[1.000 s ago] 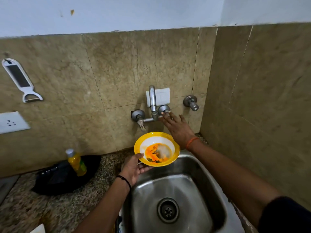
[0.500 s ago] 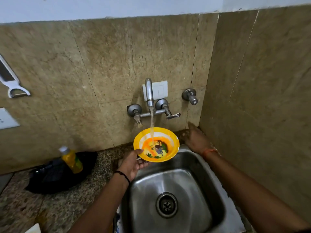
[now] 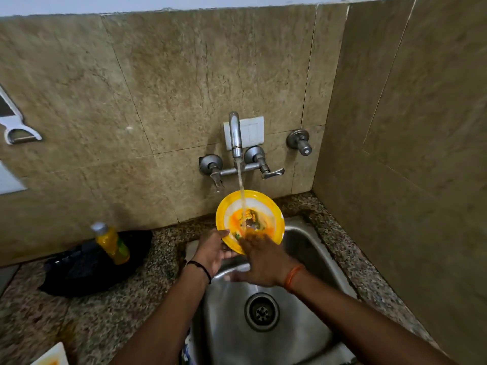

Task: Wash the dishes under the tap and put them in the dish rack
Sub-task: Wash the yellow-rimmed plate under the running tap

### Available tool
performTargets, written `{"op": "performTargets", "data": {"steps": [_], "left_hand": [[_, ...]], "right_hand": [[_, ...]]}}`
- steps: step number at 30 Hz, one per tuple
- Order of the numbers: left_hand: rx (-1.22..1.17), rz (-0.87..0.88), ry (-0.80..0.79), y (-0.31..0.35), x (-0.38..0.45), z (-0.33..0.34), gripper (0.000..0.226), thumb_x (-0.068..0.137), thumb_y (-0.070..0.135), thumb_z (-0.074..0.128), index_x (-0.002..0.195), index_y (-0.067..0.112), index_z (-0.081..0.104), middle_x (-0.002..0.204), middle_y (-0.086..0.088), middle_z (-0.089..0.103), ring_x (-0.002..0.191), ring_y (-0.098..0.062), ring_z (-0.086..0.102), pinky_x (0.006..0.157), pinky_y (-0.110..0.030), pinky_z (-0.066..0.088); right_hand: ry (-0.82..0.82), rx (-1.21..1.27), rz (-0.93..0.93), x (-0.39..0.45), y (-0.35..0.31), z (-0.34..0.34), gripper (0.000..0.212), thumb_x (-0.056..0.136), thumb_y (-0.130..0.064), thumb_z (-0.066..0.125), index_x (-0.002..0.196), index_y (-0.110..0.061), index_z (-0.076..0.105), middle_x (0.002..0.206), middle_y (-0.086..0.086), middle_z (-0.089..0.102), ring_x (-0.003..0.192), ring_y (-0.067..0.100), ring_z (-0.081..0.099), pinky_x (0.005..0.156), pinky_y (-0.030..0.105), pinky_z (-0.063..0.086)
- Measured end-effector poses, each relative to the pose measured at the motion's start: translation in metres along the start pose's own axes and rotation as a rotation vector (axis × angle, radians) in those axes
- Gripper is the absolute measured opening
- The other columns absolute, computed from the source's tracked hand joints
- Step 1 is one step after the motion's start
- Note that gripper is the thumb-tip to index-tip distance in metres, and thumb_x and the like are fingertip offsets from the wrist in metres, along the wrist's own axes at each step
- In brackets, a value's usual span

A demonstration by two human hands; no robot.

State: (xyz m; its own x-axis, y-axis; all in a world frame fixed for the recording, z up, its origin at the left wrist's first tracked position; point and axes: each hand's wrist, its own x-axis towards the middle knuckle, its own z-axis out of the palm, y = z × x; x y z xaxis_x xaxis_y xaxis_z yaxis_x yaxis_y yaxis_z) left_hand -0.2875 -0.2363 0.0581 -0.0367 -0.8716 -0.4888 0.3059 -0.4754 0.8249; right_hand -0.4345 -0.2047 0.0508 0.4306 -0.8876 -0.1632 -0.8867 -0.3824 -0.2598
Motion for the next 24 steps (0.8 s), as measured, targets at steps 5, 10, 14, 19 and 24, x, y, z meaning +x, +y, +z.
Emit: {"op": "performTargets", "data": {"steps": [5,10,14,19,24], "left_hand": [[-0.072,-0.027,0.021,-0.006,0.0,-0.009,0.019,0.096,0.005,0.044,0.114,0.004,0.052,0.088,-0.017,0.063,0.074,-0.028,0.062,0.05,-0.036,0.057],[-0.053,-0.061,-0.011,-0.014,-0.002,-0.01,0.022,0.095,0.005,0.045,0.113,-0.002,0.054,0.075,-0.016,0.068,0.055,-0.024,0.065,0.045,-0.029,0.054],[-0.028,-0.082,-0.049,-0.02,0.0,-0.013,0.024,0.095,0.006,0.046,0.118,0.0,0.05,0.095,-0.021,0.064,0.083,-0.033,0.063,0.082,-0.053,0.051],[0.011,-0.104,-0.047,-0.026,0.001,-0.012,0.02,0.096,0.006,0.042,0.112,0.001,0.053,0.082,-0.015,0.066,0.071,-0.025,0.063,0.068,-0.043,0.055],[0.017,-0.089,-0.045,-0.023,0.004,-0.008,0.025,0.095,0.006,0.044,0.119,0.0,0.051,0.103,-0.023,0.063,0.082,-0.033,0.063,0.084,-0.052,0.049]], "right_hand": [[0.132,-0.14,0.125,-0.003,0.019,-0.004,0.081,0.09,-0.071,0.028,0.152,-0.018,0.025,0.161,0.009,0.02,0.15,0.024,0.014,0.122,0.044,0.006],[0.048,0.172,-0.048,-0.005,-0.006,0.009,0.066,0.092,-0.068,0.03,0.14,-0.024,0.043,0.149,0.003,0.044,0.137,0.026,0.041,0.111,0.041,0.035],[0.112,-0.125,0.092,0.006,0.023,-0.004,0.052,0.102,-0.041,0.03,0.148,-0.016,0.033,0.159,0.009,0.025,0.149,0.024,0.017,0.119,0.038,0.015],[-0.04,0.18,-0.035,0.01,0.007,0.004,0.047,0.102,-0.025,0.037,0.149,-0.018,0.035,0.159,0.005,0.026,0.147,0.025,0.024,0.12,0.035,0.018],[-0.018,0.002,0.089,0.023,0.013,-0.005,0.051,0.099,-0.025,0.042,0.148,-0.014,0.034,0.157,0.016,0.029,0.143,0.032,0.03,0.117,0.042,0.024]]}}
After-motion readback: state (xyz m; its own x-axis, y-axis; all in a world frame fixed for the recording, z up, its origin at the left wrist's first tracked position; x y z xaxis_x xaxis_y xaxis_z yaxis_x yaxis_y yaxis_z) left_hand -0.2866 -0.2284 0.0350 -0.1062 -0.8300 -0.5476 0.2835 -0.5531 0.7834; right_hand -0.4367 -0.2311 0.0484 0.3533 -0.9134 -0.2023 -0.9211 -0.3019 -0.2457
